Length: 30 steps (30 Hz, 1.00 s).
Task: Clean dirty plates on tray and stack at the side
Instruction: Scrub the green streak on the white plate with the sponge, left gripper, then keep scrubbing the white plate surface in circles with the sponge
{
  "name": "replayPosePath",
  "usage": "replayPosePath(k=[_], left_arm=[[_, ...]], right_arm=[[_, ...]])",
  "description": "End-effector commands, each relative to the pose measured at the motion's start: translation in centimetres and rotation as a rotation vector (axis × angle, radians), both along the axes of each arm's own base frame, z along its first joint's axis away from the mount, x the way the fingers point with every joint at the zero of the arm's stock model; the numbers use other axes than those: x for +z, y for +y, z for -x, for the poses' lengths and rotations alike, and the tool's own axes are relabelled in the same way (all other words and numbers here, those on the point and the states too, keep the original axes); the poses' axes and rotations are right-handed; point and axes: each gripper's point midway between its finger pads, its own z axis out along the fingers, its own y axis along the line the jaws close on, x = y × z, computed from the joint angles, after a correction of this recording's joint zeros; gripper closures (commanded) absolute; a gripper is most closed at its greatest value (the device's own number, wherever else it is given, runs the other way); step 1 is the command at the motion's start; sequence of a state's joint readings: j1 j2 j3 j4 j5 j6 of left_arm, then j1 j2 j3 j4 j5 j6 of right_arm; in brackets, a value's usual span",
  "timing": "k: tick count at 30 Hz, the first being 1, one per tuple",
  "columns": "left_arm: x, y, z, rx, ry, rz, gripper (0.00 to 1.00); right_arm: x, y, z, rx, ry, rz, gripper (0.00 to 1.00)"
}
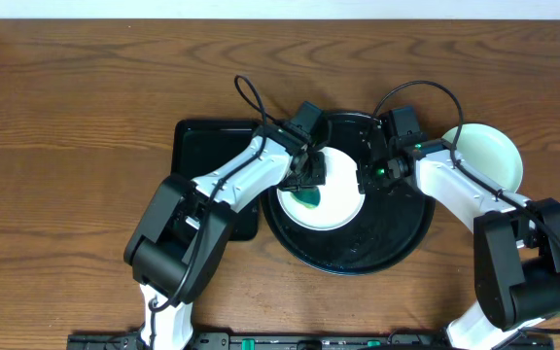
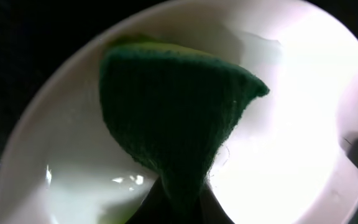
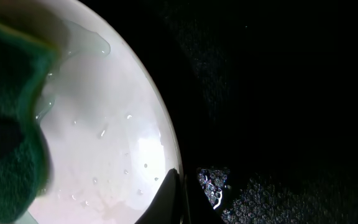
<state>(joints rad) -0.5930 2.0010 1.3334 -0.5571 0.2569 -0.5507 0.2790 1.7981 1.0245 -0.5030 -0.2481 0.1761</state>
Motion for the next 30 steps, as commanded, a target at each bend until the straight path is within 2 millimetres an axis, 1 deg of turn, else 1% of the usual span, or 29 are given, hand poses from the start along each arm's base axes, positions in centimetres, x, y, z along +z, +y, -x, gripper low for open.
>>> replayPosePath(k=[1,5,10,12,15,17,20,28,30], left_arm=[[0.8,-0.9,1.4,-0.009,0.076,0.102,0.93],[3.8,-0.4,0.3,0.01,0.012,0.142,0.93],[8.8,-0.1,-0.5,0.016,-0.097,0.207,0.93],[10.4,0.0,-0.6,0.016,-0.137,0.222,0.92],[11.5,0.6,-0.9,0.018,-0.189,0.2,0.93],[11.3,1.2,-1.2,0.034,-0.203,0.163,0.92],[10.2,1.9,-1.2,0.045,-0.188,0.115,0.93],[6.0,2.7,-1.0,0.053,-0.149,-0.01,0.92],[4.6,3.2,-1.2,0.061,-0.136,-0.053,0.92]], right_arm=[[-0.6,0.6,0.5,0.007,0.021,-0.016,0.99],[-0.6,0.6,0.5,0.007,0.021,-0.016,0.99],[-0.6,0.6,0.5,0.007,0.021,-0.016,0.99],[-0.6,0.6,0.5,0.007,0.021,-0.016,0.99],[-0.6,0.6,0.5,0.007,0.021,-0.016,0.99],[-0.6,0.7,0.5,0.007,0.022,-0.018,0.99],[-0.6,0.7,0.5,0.008,0.022,-0.02,0.99],[-0.6,0.7,0.5,0.008,0.022,-0.02,0.99],[-0.6,0.7,0.5,0.008,0.022,-0.02,0.99]])
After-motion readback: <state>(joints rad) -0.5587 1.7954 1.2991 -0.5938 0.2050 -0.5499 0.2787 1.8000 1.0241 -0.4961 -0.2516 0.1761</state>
